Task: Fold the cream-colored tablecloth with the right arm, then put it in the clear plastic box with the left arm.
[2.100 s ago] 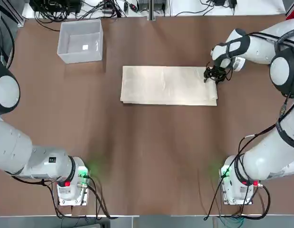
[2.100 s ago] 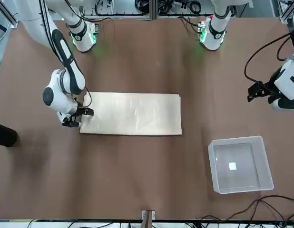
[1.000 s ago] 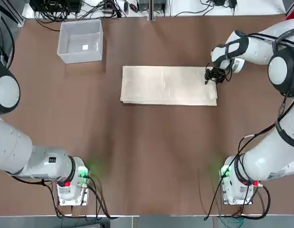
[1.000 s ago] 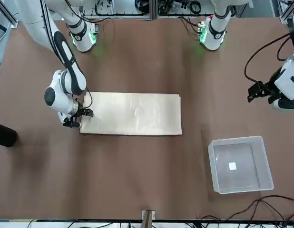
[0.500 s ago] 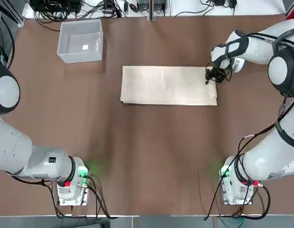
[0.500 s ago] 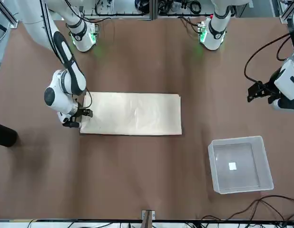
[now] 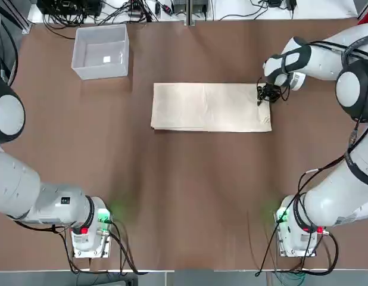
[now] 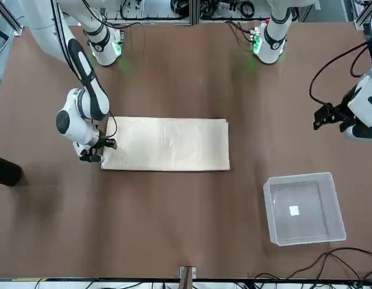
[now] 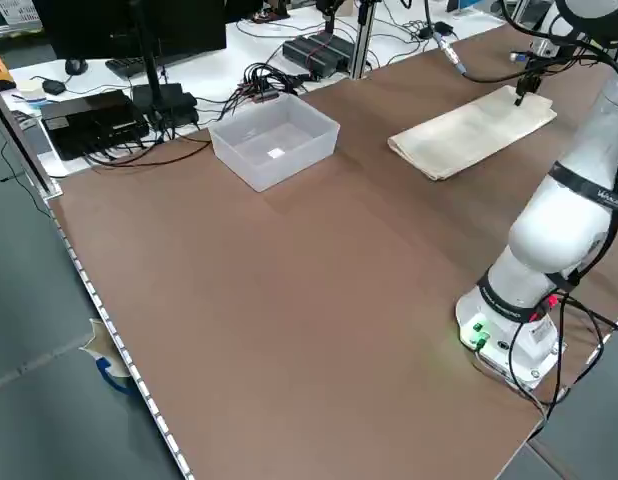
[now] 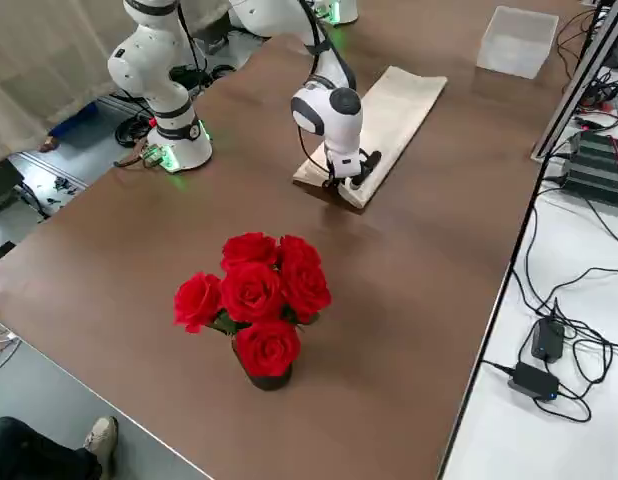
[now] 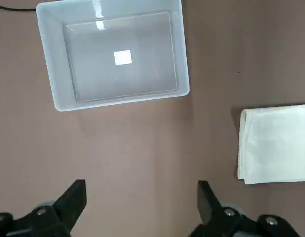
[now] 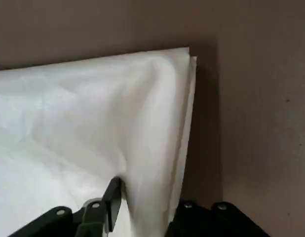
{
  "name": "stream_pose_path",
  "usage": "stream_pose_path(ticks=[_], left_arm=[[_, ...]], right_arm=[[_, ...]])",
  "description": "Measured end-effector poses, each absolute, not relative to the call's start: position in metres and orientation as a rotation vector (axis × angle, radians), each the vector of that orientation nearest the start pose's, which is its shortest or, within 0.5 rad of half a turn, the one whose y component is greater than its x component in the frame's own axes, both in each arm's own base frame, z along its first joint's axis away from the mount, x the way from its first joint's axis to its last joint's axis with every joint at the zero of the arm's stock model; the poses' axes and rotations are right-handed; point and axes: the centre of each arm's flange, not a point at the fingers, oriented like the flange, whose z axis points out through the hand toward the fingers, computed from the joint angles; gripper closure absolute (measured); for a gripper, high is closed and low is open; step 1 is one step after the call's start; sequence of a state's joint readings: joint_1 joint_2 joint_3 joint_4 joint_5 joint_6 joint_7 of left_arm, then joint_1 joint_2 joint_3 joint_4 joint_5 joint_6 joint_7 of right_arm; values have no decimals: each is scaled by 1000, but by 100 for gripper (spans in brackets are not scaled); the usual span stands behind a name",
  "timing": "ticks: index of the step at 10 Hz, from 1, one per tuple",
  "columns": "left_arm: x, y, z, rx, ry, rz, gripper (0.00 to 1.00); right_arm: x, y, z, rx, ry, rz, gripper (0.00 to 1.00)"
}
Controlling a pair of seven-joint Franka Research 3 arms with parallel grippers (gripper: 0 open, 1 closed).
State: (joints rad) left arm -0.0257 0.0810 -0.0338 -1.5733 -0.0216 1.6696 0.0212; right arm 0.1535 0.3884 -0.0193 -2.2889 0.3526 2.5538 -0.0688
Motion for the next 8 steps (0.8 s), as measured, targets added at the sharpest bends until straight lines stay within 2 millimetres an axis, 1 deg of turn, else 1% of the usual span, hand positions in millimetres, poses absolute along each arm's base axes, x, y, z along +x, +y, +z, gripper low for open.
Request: stream_pose_path(ticks=[3,4,6,8], left_arm=[[586,-36,586,-3163,129,-24,1],[586,-36,586,-3163,137,-24,1],[586,-36,586,-3163,147,-24,1],[586,-36,586,-3162,147,-24,1]], right_arm=[[512,69,173,-2966,132,180,78],[513,73,174,-2968,118,173,81],[513,78,175,-2970,103,163,95],[513,78,175,-2970,103,163,96]])
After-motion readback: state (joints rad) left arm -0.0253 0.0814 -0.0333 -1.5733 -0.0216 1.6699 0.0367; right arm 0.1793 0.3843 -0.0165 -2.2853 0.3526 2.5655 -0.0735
